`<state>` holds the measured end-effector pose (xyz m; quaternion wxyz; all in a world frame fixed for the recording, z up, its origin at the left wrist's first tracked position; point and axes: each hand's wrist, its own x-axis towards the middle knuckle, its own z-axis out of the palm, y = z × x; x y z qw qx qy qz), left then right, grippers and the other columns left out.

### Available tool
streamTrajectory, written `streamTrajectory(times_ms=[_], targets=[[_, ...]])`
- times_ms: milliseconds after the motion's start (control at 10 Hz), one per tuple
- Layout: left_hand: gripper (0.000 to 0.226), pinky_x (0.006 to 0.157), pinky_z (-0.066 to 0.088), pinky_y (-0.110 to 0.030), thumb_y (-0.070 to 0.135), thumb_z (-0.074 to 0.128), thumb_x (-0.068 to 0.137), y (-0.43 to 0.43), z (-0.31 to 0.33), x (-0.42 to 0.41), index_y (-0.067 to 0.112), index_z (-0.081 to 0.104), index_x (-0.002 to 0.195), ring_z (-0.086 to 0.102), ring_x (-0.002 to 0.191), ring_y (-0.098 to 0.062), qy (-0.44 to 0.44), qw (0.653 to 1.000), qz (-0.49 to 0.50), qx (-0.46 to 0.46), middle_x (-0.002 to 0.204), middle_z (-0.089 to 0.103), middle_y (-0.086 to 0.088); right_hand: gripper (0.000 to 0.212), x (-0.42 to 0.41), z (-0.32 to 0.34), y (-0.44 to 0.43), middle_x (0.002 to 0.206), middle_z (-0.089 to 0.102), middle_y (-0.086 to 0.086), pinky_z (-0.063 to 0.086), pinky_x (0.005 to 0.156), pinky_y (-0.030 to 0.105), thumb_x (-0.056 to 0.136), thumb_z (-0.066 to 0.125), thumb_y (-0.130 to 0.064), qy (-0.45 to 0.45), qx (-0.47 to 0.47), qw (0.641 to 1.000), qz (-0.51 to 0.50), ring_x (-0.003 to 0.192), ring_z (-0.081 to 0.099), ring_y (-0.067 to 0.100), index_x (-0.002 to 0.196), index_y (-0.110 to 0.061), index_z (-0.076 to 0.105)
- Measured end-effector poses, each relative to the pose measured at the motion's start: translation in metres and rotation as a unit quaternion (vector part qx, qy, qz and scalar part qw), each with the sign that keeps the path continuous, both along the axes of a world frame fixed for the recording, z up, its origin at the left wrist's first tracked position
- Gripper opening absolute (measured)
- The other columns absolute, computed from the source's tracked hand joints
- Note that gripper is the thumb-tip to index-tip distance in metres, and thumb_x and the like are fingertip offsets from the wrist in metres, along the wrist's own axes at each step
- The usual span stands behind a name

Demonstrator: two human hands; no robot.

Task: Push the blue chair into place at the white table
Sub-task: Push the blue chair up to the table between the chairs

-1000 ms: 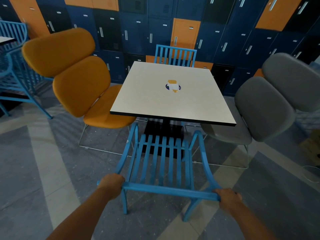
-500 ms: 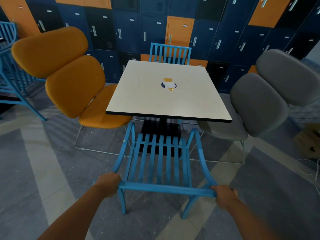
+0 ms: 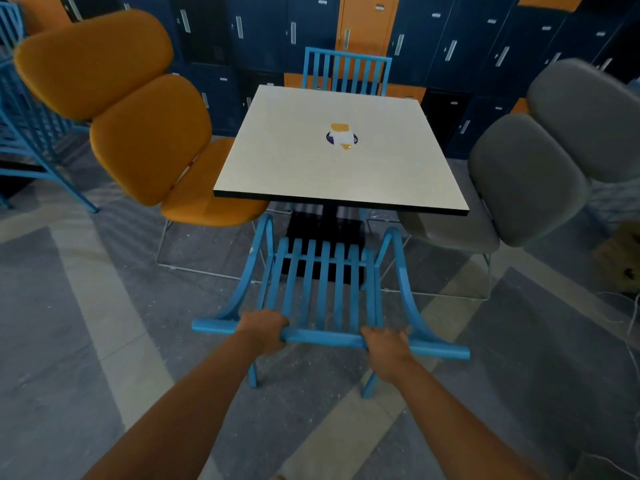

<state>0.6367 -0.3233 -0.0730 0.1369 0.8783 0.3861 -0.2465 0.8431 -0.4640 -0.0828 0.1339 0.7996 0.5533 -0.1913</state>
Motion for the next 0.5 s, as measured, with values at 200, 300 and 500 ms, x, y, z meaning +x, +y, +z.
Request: streamTrajectory(times_ms=[200,300,500], targets=[[0.032,0.106,0.046,-0.043,0.019,0.047,0.101,-0.017,-0.004,0.024,0.019,0.054,0.133,0.059,0.119,-0.026,0.006,1.000,-0.011,-0.001,0.128,0.062,-0.007,0.044,0.003,0.004,-0.005,0.137,0.050,0.008,0.030,0.106,0.044,0.093,0.039,0.001,0.026,0.018,0.999,0.018,0.128,0.042,0.025,0.133,-0.017,0.040],[0.033,0.106,0.046,-0.042,0.021,0.048,0.100,-0.017,-0.001,0.023,0.019,0.054,0.132,0.059,0.118,-0.025,0.001,1.000,0.004,-0.015,0.127,0.063,-0.007,0.045,0.002,0.007,-0.004,0.136,0.051,0.007,0.032,0.106,0.045,0.093,0.042,-0.002,0.048,0.007,0.999,0.021,0.127,0.043,0.026,0.135,-0.018,0.039],[0.082,0.119,0.026,-0.050,0.057,0.061,0.087,-0.011,0.015,0.028,0.019,0.029,0.152,0.032,0.144,-0.028,0.012,0.999,0.008,-0.049,0.156,0.035,-0.008,0.082,0.022,0.024,0.001,0.150,0.039,0.006,0.029,0.114,0.048,0.080,0.059,-0.065,0.204,0.000,0.979,-0.013,0.138,0.036,0.026,0.144,-0.021,0.033]])
